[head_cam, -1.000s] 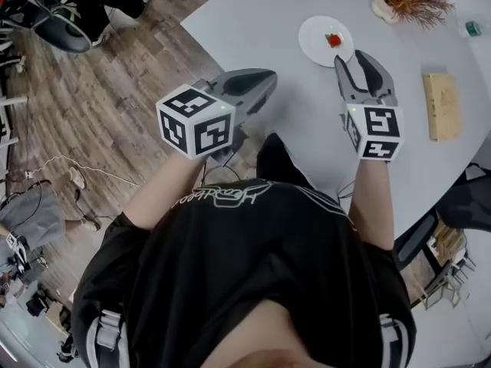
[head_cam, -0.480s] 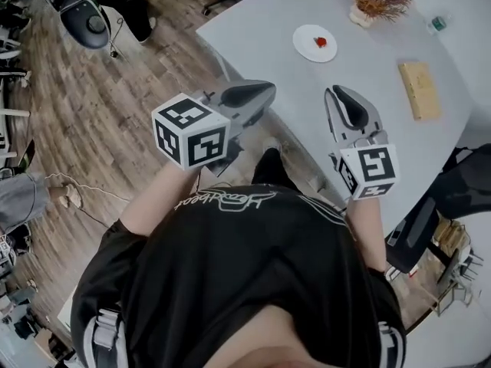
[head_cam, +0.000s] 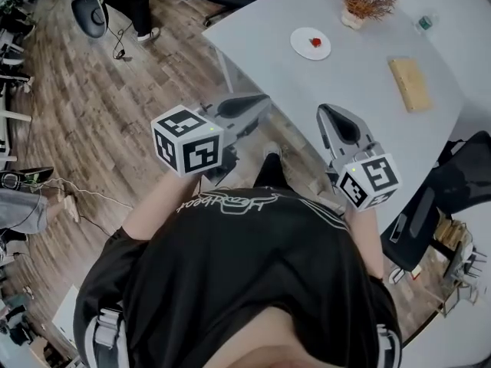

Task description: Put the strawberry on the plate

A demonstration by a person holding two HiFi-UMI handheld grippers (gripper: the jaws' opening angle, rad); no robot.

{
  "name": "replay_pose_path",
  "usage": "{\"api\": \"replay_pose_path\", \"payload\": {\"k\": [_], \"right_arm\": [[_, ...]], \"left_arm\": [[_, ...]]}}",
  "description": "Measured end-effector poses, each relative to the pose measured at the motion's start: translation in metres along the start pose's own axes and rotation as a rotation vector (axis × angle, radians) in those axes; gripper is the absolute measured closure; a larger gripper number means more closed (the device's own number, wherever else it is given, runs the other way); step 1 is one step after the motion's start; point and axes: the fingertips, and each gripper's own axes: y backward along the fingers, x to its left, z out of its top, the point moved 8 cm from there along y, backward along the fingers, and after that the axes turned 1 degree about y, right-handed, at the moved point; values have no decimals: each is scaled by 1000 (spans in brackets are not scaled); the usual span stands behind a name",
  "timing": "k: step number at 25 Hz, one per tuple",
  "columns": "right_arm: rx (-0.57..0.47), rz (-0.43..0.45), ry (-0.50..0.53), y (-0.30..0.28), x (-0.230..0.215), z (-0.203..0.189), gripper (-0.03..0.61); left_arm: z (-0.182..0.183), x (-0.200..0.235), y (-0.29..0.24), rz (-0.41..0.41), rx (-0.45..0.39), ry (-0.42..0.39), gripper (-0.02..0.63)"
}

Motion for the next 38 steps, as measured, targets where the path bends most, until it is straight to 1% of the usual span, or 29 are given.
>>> {"api": "replay_pose_path", "payload": {"k": [3, 6, 14, 16, 18, 26, 33, 38], "right_arm": [[-1, 50, -37, 5, 14, -7, 565], [14, 87, -37, 7, 29, -14, 568], [27, 122, -53, 13, 49, -27, 569], [40, 136, -41, 13, 54, -29, 569], [51, 141, -24, 14, 57, -29, 569], [68, 149, -18, 17, 62, -26, 569], [67, 159, -1, 15, 63, -18, 569], [66, 154, -14, 11, 61, -19, 569]], "left_arm": [[-5, -12, 7, -7, -10, -22, 607], [-11, -20, 12, -18, -5, -39, 607], [-25, -31, 22, -20, -5, -33, 607], [-29, -33, 24, -20, -5, -27, 607], [-31, -34, 25, -20, -4, -27, 607], [-34, -39, 33, -21, -17, -32, 607], [-27, -40, 37, -25, -32, -47, 607], [-27, -37, 34, -29, -28, -44, 607]]}}
